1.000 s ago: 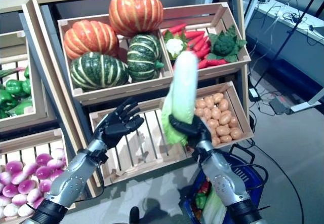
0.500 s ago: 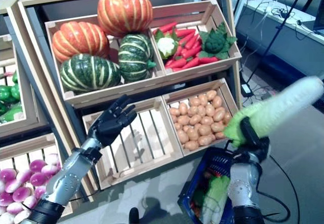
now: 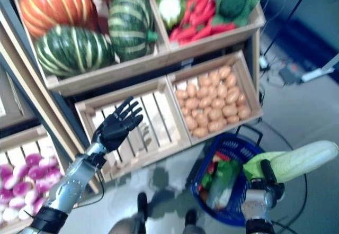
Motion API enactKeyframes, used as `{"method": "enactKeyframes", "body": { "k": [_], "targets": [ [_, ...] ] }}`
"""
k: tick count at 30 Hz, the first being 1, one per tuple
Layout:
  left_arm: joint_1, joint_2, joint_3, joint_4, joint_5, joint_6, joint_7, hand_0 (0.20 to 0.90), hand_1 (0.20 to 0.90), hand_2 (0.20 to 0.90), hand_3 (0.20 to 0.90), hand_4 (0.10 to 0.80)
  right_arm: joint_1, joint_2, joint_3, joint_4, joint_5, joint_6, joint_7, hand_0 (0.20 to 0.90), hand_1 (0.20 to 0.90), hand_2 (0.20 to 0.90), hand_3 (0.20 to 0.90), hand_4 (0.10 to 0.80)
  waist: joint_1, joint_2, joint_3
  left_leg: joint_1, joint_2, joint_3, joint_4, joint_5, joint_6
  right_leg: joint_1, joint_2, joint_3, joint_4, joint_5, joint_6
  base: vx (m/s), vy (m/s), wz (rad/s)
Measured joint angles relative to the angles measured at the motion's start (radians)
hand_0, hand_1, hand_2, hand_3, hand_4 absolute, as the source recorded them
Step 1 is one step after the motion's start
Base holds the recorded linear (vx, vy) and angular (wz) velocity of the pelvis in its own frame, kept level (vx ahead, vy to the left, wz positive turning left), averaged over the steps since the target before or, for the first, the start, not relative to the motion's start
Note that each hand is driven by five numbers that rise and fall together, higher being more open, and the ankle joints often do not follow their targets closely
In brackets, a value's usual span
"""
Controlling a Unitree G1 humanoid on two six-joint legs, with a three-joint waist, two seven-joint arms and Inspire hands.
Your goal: Put vegetables into the basket
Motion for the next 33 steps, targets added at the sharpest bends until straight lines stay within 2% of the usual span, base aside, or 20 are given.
{"method": "enactKeyframes", "body": {
  "k": [2,4,5,7,9,12,20,24,33],
  "targets": [
    [-0.047,0.001,-0.007,0.002,-0.023,-0.011,-0.009,0.900,0.900,0.900,0.900,0.800,-0.055,-0.002,0.006,0.005,-0.001,0.000,0.016,0.300,0.300,0.300,0.300,0.400,0.007,0.002,0.057,-0.046,0.001,-0.005,0.045,-0.006,-0.002,-0.073,-0.009,0.001,0.111,-0.047,-0.007,-0.114,0.006,0.11],
    [-0.090,0.007,-0.007,0.008,-0.036,-0.031,-0.024,0.900,0.900,0.900,0.900,0.800,-0.121,-0.011,0.027,0.019,-0.002,0.000,0.056,0.300,0.300,0.300,0.300,0.400,0.018,-0.006,0.123,-0.105,-0.009,-0.006,0.132,-0.034,0.006,-0.170,-0.041,0.006,0.283,-0.115,-0.013,-0.107,0.048,0.12],
    [-0.093,0.011,-0.008,0.009,-0.036,-0.047,-0.028,0.900,0.900,0.900,0.900,0.800,-0.143,-0.016,0.041,0.020,-0.005,0.000,0.076,0.300,0.300,0.300,0.300,0.400,0.022,-0.011,0.134,-0.145,-0.015,-0.007,0.181,-0.057,0.001,-0.219,-0.057,0.012,0.352,-0.146,-0.021,-0.125,0.076,0.10],
    [-0.095,0.014,-0.008,0.010,-0.035,-0.072,-0.035,0.900,0.900,0.900,0.900,0.800,-0.188,-0.021,0.054,0.026,-0.007,0.001,0.121,0.300,0.300,0.300,0.300,0.400,0.033,-0.010,0.150,-0.223,-0.022,-0.003,0.282,-0.086,0.006,-0.306,-0.075,0.031,0.467,-0.180,-0.021,-0.114,0.068,0.00],
    [-0.118,0.027,-0.025,0.011,-0.035,-0.101,-0.036,0.900,0.900,0.900,0.900,0.800,-0.242,-0.056,0.104,0.051,-0.010,0.007,0.152,0.300,0.300,0.300,0.300,0.400,0.035,-0.007,0.168,-0.312,-0.022,-0.005,0.406,-0.133,0.011,-0.389,-0.097,0.037,0.584,-0.227,-0.034,-0.083,0.038,0.02],
    [-0.171,0.027,-0.035,0.017,-0.035,-0.128,-0.042,0.900,0.900,0.900,0.900,0.800,-0.294,-0.082,0.120,0.071,-0.012,0.022,0.192,0.300,0.300,0.300,0.300,0.400,0.038,0.000,0.183,-0.442,-0.020,-0.018,0.550,-0.168,0.012,-0.511,-0.112,0.052,0.726,-0.269,-0.045,-0.082,0.033,0.12],
    [-0.212,0.029,-0.036,0.019,-0.036,-0.171,-0.064,0.900,0.900,0.900,0.900,0.800,-0.356,-0.115,0.153,0.156,-0.015,0.079,0.195,0.300,0.300,0.300,0.300,0.400,0.037,0.012,0.197,-0.638,-0.020,-0.034,0.785,-0.228,0.011,-0.698,-0.131,0.083,0.969,-0.345,-0.061,0.005,0.029,0.04],
    [-0.234,0.031,-0.035,0.019,-0.037,-0.173,-0.071,0.900,0.900,0.900,0.900,0.800,-0.384,-0.146,0.156,0.205,-0.016,0.152,0.187,0.300,0.300,0.300,0.300,0.400,0.037,0.014,0.198,-0.699,-0.018,-0.043,0.869,-0.247,0.009,-0.756,-0.134,0.096,1.056,-0.371,-0.066,0.036,0.018,0.01],
    [-0.256,0.032,-0.037,0.019,-0.037,-0.179,-0.068,0.900,0.900,0.900,0.900,0.800,-0.420,-0.164,0.156,0.313,-0.031,0.301,0.063,0.300,0.300,0.300,0.300,0.400,0.037,0.020,0.198,-0.778,-0.017,-0.058,0.971,-0.271,-0.002,-0.835,-0.132,0.108,1.163,-0.404,-0.078,0.024,-0.012,0.00]
  ]
}}
